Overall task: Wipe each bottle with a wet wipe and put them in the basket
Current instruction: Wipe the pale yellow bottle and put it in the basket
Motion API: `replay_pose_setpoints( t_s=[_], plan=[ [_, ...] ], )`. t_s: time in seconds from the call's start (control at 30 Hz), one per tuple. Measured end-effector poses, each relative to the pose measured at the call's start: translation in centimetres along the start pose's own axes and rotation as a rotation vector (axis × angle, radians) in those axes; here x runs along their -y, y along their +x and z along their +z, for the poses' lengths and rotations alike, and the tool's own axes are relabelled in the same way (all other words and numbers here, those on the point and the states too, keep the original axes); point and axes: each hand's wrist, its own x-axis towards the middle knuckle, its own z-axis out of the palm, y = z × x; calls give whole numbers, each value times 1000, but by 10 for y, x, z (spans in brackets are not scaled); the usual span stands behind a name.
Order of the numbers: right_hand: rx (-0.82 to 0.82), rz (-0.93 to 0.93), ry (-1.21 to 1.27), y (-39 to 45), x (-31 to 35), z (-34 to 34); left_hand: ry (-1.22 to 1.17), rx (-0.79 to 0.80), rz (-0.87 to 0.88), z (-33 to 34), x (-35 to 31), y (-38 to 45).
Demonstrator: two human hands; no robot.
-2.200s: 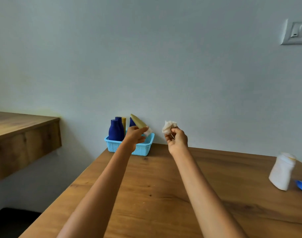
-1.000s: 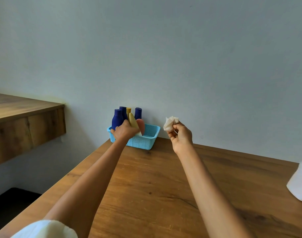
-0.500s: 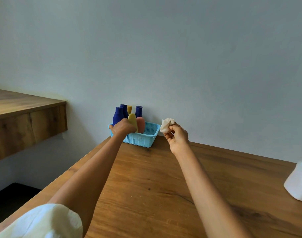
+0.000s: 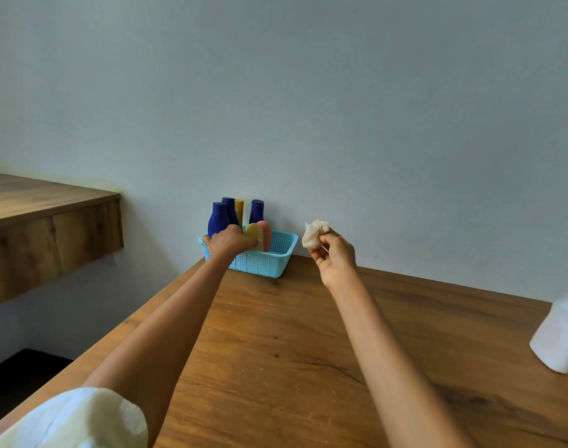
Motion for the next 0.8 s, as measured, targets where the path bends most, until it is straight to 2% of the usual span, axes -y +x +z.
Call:
replay_pose_setpoints(
  t_s=[0.17,0.5,0.8],
  plan=[
    [-4,-3,2,-1,1,1,-47,-130,62,3,0,2],
    [5,-1,-8,-5,-2,3,88,-158,109,-15,18,12],
    [1,11,-11,-2,-4,2,98,-185,125,-15,21,5]
  ],
)
